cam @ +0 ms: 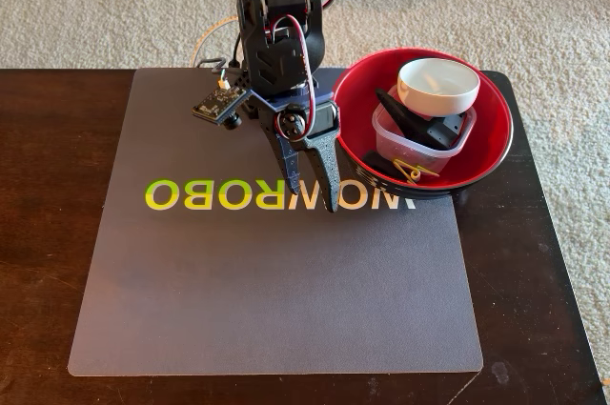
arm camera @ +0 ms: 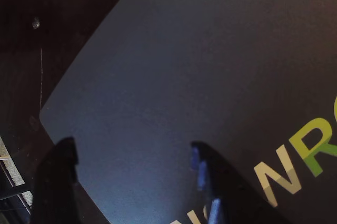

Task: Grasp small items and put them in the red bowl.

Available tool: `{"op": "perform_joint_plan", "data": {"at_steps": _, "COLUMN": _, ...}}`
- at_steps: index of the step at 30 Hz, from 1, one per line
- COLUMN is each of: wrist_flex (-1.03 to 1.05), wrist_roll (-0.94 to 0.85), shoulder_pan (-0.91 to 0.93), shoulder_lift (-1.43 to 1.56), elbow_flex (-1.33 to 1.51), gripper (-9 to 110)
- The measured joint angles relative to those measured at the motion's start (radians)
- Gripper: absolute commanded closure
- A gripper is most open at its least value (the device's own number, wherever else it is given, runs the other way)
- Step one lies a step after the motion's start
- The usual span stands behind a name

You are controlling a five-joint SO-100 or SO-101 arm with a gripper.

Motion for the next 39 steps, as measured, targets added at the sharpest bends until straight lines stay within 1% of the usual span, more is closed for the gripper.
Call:
{"op": "perform_joint_plan", "data": {"at_steps": 27, "wrist_flex": 0.0, "wrist_roll": 0.0, "shoulder_pan": 0.0, "shoulder_lift": 0.0, "elbow_flex": 0.0, "gripper": 73}}
{"op": "perform_joint_plan", "data": {"at_steps": 31, "wrist_flex": 0.0, "wrist_roll": -0.006, "shoulder_pan": 0.0, "shoulder_lift": 0.0, "elbow_flex": 0.0, "gripper": 66}}
{"op": "perform_joint_plan", "data": {"at_steps": 36, "wrist_flex": 0.0, "wrist_roll": -0.006, "shoulder_pan": 0.0, "shoulder_lift": 0.0, "elbow_flex": 0.0, "gripper": 61}}
{"op": "perform_joint_plan", "data": {"at_steps": 38, "wrist_flex": 0.0, "wrist_roll": -0.006, "shoulder_pan": 0.0, "shoulder_lift": 0.0, "elbow_flex": 0.0, "gripper": 64}}
{"op": "perform_joint_plan", "data": {"at_steps": 39, "wrist_flex": 0.0, "wrist_roll": -0.006, "shoulder_pan": 0.0, "shoulder_lift": 0.0, "elbow_flex": 0.0, "gripper": 71}}
